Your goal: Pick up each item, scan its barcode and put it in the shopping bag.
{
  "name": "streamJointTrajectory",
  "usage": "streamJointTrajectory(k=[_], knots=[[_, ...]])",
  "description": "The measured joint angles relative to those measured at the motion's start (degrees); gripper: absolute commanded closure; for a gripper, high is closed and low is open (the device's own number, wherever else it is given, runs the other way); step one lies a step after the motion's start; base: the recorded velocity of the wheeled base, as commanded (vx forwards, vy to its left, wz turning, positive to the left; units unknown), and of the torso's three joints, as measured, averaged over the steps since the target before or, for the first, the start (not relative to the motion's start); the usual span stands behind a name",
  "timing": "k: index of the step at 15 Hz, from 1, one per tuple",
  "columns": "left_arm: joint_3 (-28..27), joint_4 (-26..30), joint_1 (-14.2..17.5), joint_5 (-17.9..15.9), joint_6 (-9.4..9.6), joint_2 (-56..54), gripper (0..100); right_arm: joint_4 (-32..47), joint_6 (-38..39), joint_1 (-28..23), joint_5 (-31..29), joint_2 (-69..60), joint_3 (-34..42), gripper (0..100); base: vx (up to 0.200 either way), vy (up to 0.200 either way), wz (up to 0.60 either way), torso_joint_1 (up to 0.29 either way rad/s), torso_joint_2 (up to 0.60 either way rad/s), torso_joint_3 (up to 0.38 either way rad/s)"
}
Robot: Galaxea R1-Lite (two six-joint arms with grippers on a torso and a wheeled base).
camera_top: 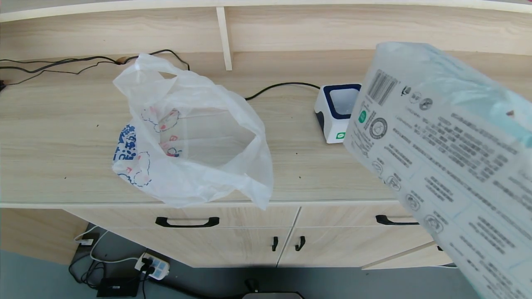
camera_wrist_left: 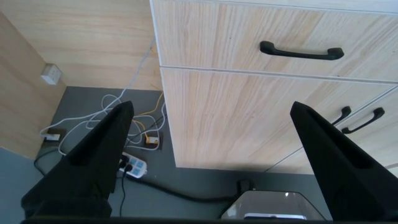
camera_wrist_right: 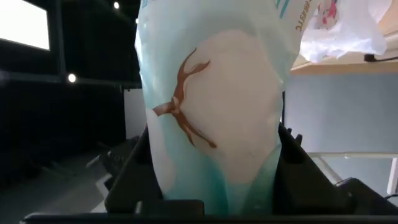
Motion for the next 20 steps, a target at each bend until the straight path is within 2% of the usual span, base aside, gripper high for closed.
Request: streamJointTrajectory(k=[2,4,8,13,14,17,20], knots=[[0.0,0.0,0.0,0.0,0.0,0.0,0,-0.7,1.4,6.2,0.1,-5.0,2.9,100,0.0,0.0,0.0,0.0,0.0,0.0],[0.0,0.0,0.0,0.0,0.0,0.0,0,-2.6,3.8,9.2,0.1,-7.9,4.5,100,0.0,0.0,0.0,0.0,0.0,0.0],[0.0,-0.1,0.0,0.0,0.07,0.0,0,-4.5,5.4,10.1,0.2,-8.5,3.8,100,0.0,0.0,0.0,0.0,0.0,0.0],[0.0,-0.2,0.0,0.0,0.0,0.0,0,-3.1,4.6,9.3,0.4,-7.6,4.4,100,0.0,0.0,0.0,0.0,0.0,0.0],[0.0,-0.2,0.0,0.0,0.0,0.0,0,0.7,2.5,8.1,1.0,-7.4,3.8,100,0.0,0.0,0.0,0.0,0.0,0.0],[0.0,0.0,0.0,0.0,-0.01,0.0,0,16.9,-16.3,2.5,2.0,-6.5,-0.6,100,0.0,0.0,0.0,0.0,0.0,0.0],[0.0,0.0,0.0,0.0,-0.01,0.0,0,33.1,-37.7,-8.2,-0.5,-3.1,-15.0,100,0.0,0.0,0.0,0.0,0.0,0.0]])
